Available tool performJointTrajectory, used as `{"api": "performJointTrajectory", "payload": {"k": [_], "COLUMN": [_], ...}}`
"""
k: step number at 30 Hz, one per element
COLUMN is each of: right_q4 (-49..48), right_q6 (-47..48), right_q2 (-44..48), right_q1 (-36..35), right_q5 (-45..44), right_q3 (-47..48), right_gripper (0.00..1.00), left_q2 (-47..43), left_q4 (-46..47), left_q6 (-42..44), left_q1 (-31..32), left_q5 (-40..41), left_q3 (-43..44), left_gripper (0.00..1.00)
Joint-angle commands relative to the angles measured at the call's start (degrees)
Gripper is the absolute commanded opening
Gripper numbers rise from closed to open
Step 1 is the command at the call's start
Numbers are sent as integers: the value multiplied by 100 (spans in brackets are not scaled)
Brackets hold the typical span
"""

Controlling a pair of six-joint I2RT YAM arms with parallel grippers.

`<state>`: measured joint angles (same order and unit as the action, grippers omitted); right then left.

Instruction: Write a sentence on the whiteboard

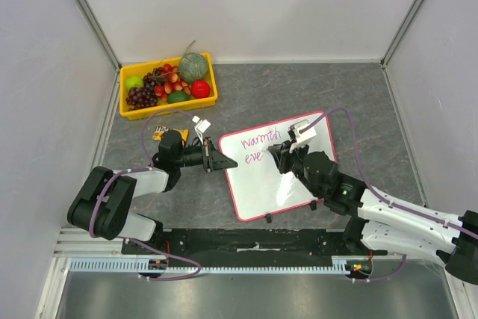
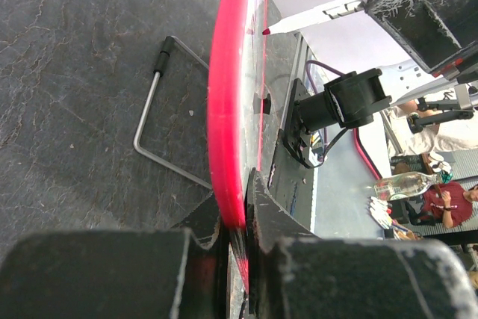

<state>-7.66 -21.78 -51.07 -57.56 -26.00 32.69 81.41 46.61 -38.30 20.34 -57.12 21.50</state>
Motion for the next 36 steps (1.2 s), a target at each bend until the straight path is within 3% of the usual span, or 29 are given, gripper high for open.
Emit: {"api": "performJointTrajectory", "payload": {"k": [1, 36], "right_q4": [-166, 353], "right_q6": [95, -274], "right_q2": [-114, 317], "right_q1": [26, 61], "right_q5": [-107, 200], "right_q3": [221, -474], "right_gripper": [0, 0], "left_q2": [148, 147], "left_q4": [-223, -223], "left_q6": [1238, 1238], "left_q1": [84, 84], "left_q5": [122, 123], "left_q3": [-93, -102], "left_gripper": [2, 2]}}
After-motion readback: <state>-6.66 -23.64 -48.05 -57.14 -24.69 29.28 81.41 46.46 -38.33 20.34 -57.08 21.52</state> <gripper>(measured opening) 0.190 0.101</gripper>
